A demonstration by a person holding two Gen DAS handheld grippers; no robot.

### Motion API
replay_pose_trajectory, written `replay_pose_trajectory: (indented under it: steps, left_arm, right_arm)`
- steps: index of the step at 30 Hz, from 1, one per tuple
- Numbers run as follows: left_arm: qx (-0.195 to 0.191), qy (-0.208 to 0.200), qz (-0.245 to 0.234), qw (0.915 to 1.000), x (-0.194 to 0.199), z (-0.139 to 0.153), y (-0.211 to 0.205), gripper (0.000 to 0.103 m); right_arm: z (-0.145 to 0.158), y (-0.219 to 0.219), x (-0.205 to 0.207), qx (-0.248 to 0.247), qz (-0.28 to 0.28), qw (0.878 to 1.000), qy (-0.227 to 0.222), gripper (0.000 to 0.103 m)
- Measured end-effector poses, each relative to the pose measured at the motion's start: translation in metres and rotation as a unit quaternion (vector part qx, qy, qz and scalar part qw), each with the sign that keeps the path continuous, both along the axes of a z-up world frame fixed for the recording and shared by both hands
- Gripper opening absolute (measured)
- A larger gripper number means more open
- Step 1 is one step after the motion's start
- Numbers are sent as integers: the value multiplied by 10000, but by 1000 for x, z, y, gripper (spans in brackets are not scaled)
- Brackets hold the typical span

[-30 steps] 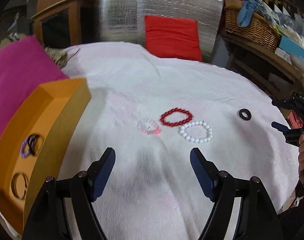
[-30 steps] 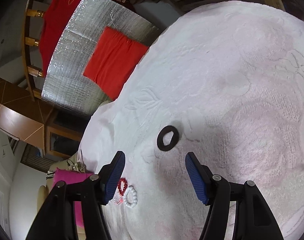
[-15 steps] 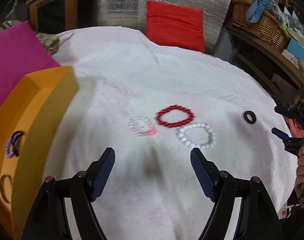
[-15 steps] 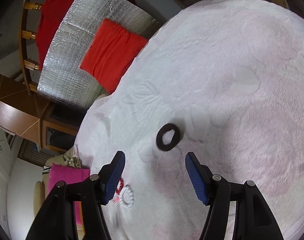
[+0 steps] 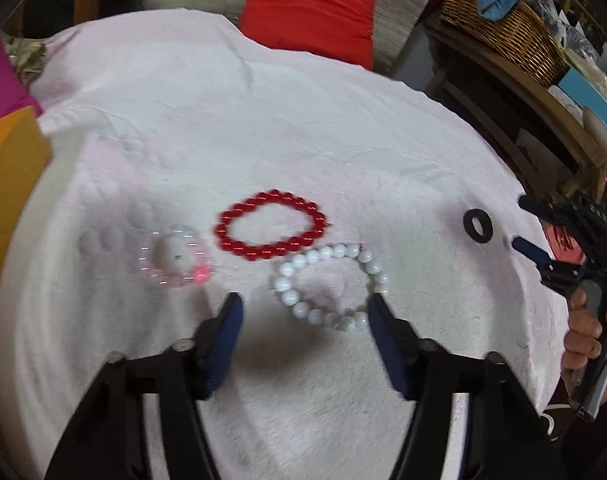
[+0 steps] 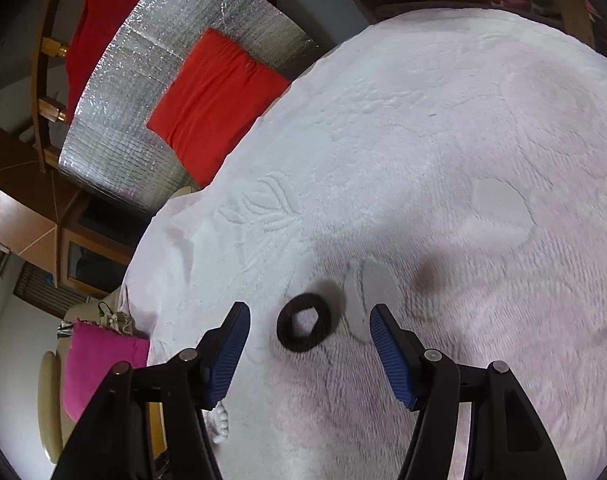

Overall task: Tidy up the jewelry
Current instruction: 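Grasp the white pearl bracelet with the left tool while the right tool grasps the black rubber ring, then lift the white pearl bracelet with the left tool while the right tool lifts the black ring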

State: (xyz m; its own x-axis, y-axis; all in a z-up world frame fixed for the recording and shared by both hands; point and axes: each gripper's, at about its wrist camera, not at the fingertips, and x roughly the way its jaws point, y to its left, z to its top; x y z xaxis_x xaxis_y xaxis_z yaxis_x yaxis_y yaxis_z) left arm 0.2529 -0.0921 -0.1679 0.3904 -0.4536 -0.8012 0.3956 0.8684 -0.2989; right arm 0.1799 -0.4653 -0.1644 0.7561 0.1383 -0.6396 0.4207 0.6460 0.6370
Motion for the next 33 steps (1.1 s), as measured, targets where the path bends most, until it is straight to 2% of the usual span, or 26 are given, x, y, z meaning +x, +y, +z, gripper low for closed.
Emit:
replay_pose_trajectory:
  steps: [2, 7, 9, 10, 12, 13, 14, 16, 18, 19, 21, 22, 23, 27, 28, 29, 30, 32, 33]
  left_arm:
    - [-56, 27, -106, 9999, 3, -2, -3, 42]
    - [-188, 29, -401, 9990, 5, -4, -12, 36]
    - [-221, 70, -535, 9983, 4, -6, -18, 30]
    - [-221, 78, -589, 9980, 3, -6, -20, 27]
    - [-210, 43, -697, 9973, -1, -5, -24, 21]
    - [-199, 31, -754, 9969, -3, -5, -26, 20]
    - [-194, 18, -778, 9968, -4, -5, -27, 20]
    - [-178, -9, -814, 9965, -7, -3, -29, 20]
    - [-144, -56, -802, 9967, -7, -3, -29, 20]
    - [-127, -70, -793, 9967, -7, -2, -30, 20]
    - [-31, -71, -750, 9972, -8, -2, -31, 34]
    - [11, -100, -710, 9974, -8, -2, -31, 52]
    - [37, -158, -671, 9976, -6, -2, -32, 62]
    - [-146, -181, -739, 9970, -5, -1, -35, 62]
    - [-135, -223, -779, 9966, -5, -2, -38, 49]
    - [-101, -224, -838, 9962, -4, -4, -42, 30]
    - [-37, -229, -907, 9956, -6, -7, -45, 23]
    - [30, -324, -938, 9951, -7, -7, -47, 12]
    - [12, -322, -943, 9950, -6, -6, -47, 11]
  right_arm:
    - [-2, 2, 10, -116, 87, 9999, 54, 60]
    - [-10, 12, 32, -438, 231, 9980, 384, 51]
    - [-12, 19, 38, -700, 265, 9956, 559, 46]
    - [-12, 23, 40, -905, 248, 9934, 657, 37]
    - [-11, 28, 40, -1146, 291, 9904, 718, 30]
    - [-10, 30, 40, -1224, 316, 9892, 744, 20]
    - [-10, 31, 39, -1281, 304, 9882, 782, 15]
    - [-9, 30, 34, -1292, 270, 9880, 796, 13]
    - [-7, 28, 28, -1080, 280, 9910, 745, 13]
    - [-6, 27, 24, -962, 290, 9925, 692, 13]
    - [-2, 25, 17, -875, 298, 9939, 609, 13]
    - [0, 25, 15, -881, 290, 9940, 585, 13]
    - [1, 25, 12, -886, 290, 9940, 573, 13]
    - [3, 24, 12, -754, 255, 9951, 589, 14]
    - [3, 23, 12, -718, 265, 9953, 587, 14]
    - [2, 23, 14, -734, 279, 9950, 614, 18]
    - [1, 24, 17, -799, 270, 9943, 652, 22]
    - [-1, 25, 19, -874, 273, 9934, 692, 37]
    - [-2, 25, 21, -864, 291, 9934, 699, 40]
